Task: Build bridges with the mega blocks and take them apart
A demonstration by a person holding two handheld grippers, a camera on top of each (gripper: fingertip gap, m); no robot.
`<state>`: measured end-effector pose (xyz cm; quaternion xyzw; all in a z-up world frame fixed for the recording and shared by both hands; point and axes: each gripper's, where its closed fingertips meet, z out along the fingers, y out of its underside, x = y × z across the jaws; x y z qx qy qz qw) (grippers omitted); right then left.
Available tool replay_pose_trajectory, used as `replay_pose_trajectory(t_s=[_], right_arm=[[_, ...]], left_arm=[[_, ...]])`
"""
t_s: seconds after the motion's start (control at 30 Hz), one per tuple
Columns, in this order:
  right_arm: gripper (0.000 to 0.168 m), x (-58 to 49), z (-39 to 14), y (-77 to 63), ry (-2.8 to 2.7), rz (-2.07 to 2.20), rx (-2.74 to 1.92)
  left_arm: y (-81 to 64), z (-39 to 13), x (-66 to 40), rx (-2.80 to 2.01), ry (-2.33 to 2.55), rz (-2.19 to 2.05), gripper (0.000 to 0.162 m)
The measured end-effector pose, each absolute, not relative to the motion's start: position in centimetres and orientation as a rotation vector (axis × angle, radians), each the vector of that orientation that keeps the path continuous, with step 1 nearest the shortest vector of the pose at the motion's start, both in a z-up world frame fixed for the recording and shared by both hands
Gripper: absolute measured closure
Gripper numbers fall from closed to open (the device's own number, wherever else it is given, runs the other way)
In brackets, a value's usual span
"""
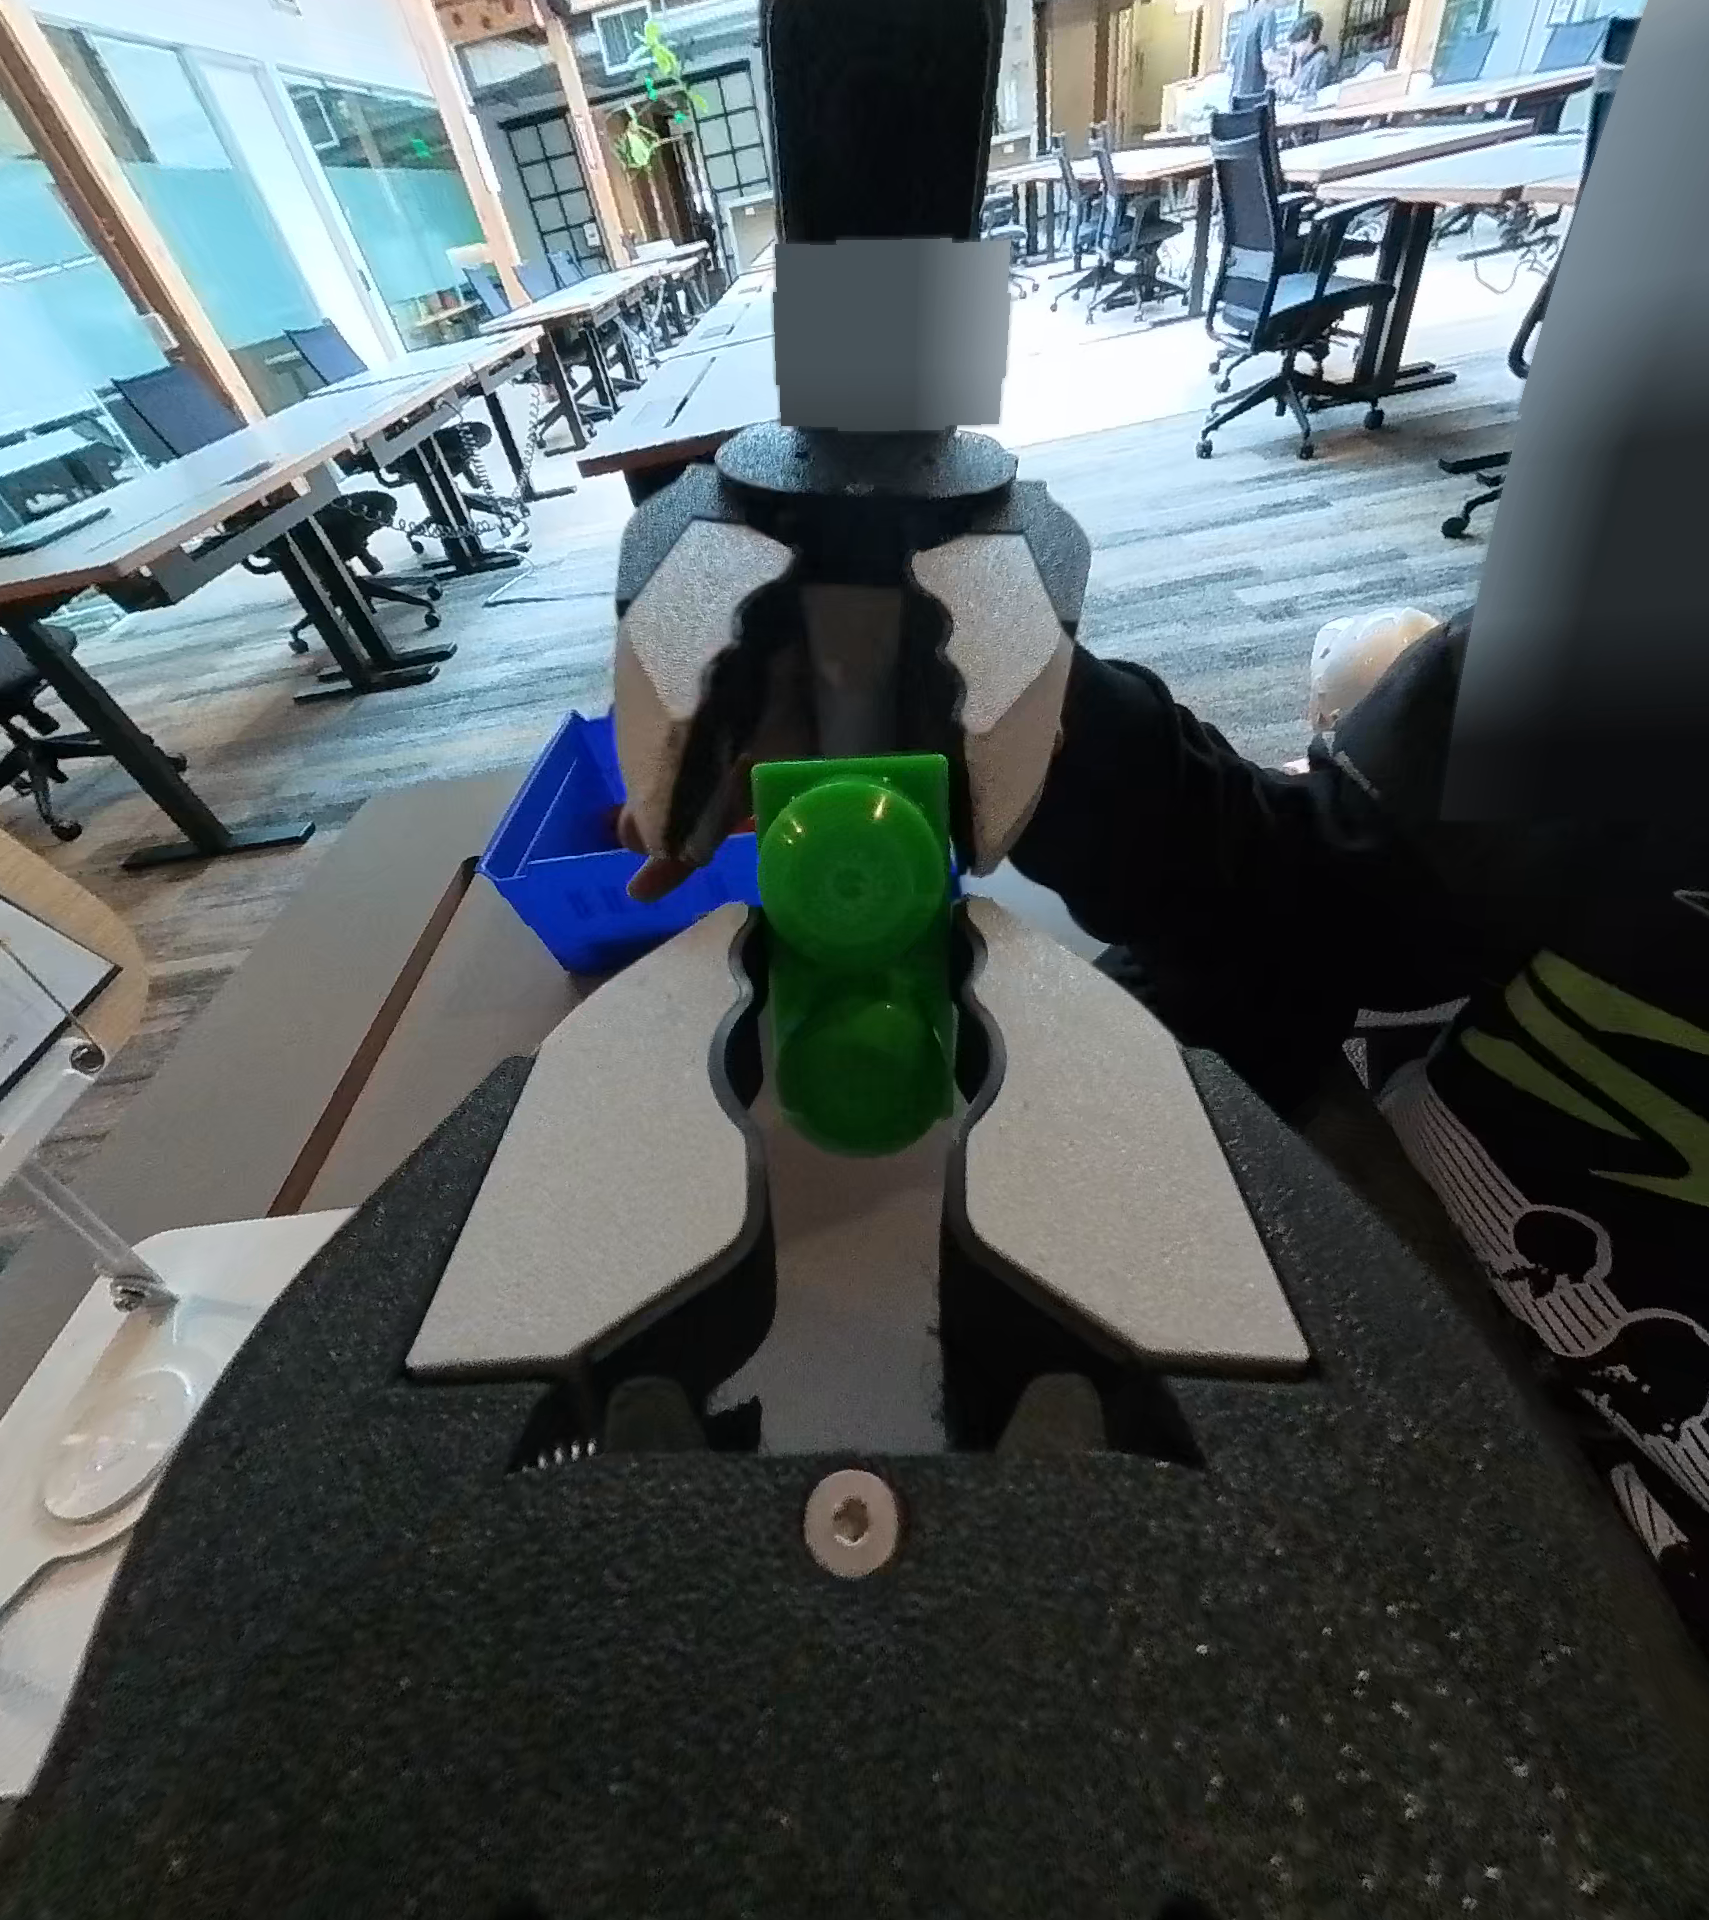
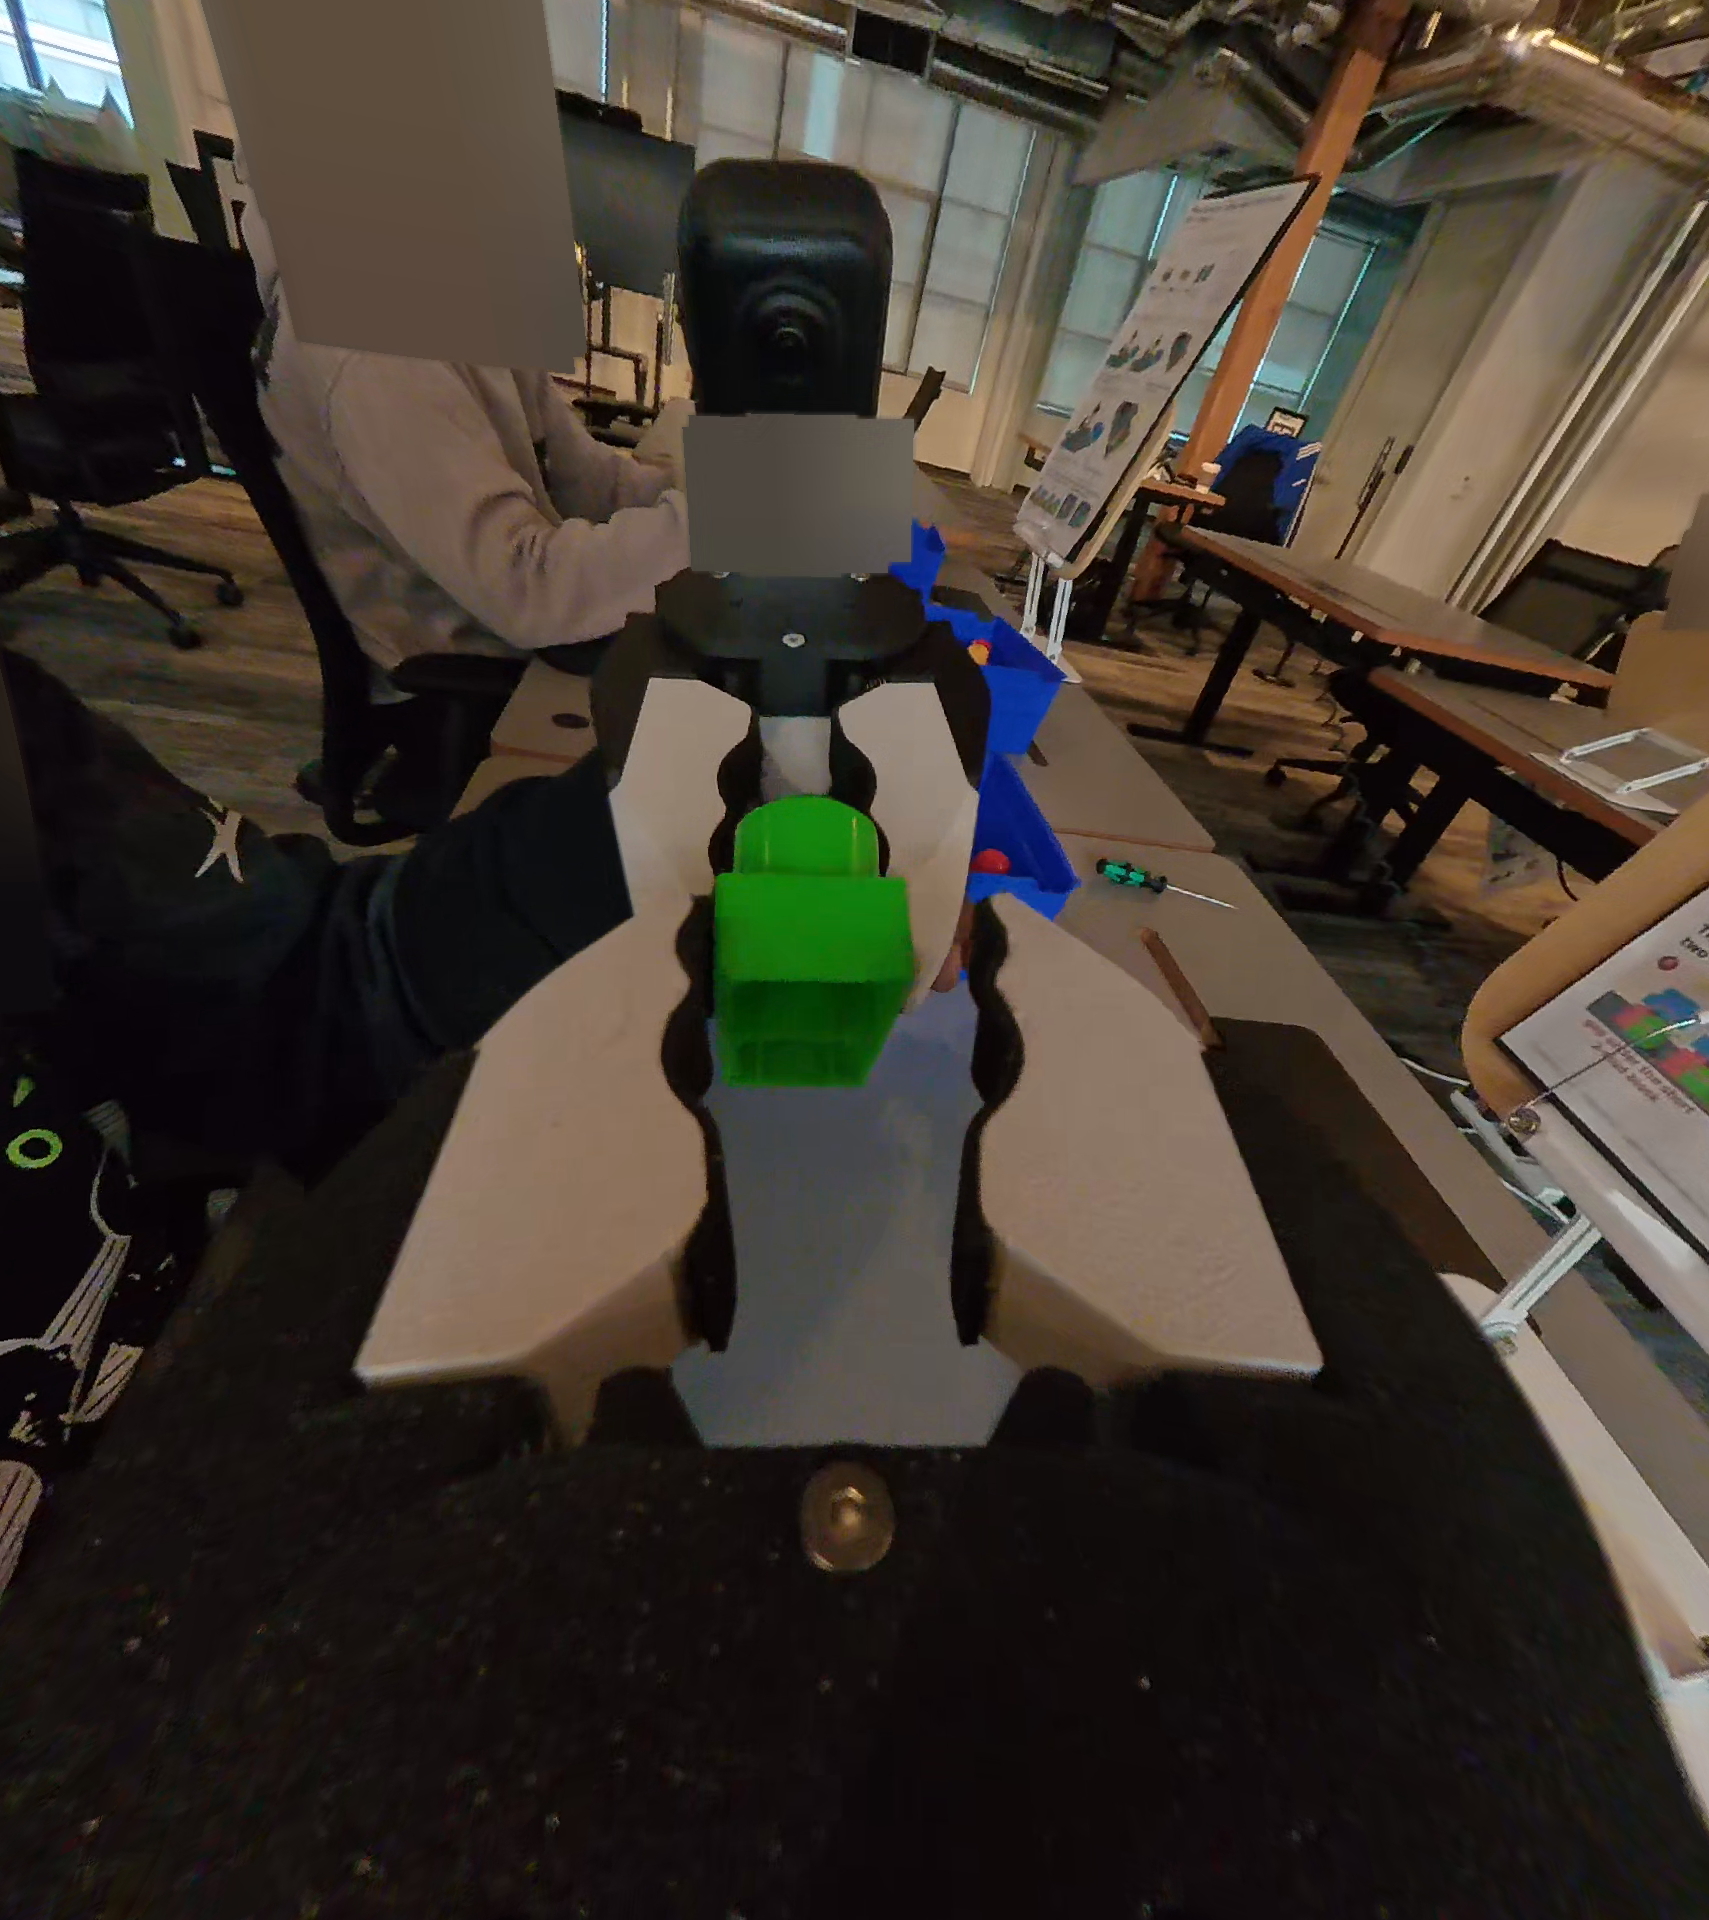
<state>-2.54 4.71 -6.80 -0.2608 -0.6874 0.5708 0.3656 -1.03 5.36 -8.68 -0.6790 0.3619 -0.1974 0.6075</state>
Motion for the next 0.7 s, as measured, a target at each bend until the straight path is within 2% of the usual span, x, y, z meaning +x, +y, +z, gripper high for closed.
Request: replay_pose_trajectory(t_s=[0.07,0.33,0.47,0.63,0.7], right_arm=[[0.132,-2.4,-7.0,4.5,-1.793,1.46,-0.65],[0.133,-2.8,-6.3,4.7,-1.731,1.435,-0.645],[0.133,-2.7,-5.7,5.7,-1.682,1.415,-0.661],[0.133,-1.8,-4.9,8.0,-1.61,1.337,-0.71],[0.133,-1.2,-4.6,9.8,-1.572,1.271,-0.761]], left_arm=[[5.4,-8.8,-1.1,-1.579,0.835,-0.445,0.128],[5.6,-8.0,-1.8,-1.543,0.781,-0.443,0.127],[5.3,-7.2,-2.2,-1.533,0.722,-0.509,0.091],[5.0,-5.0,-5.0,-1.463,0.583,-0.429,0.069],[5.0,-4.0,-7.0,-1.435,0.49,-0.356,0.069]])
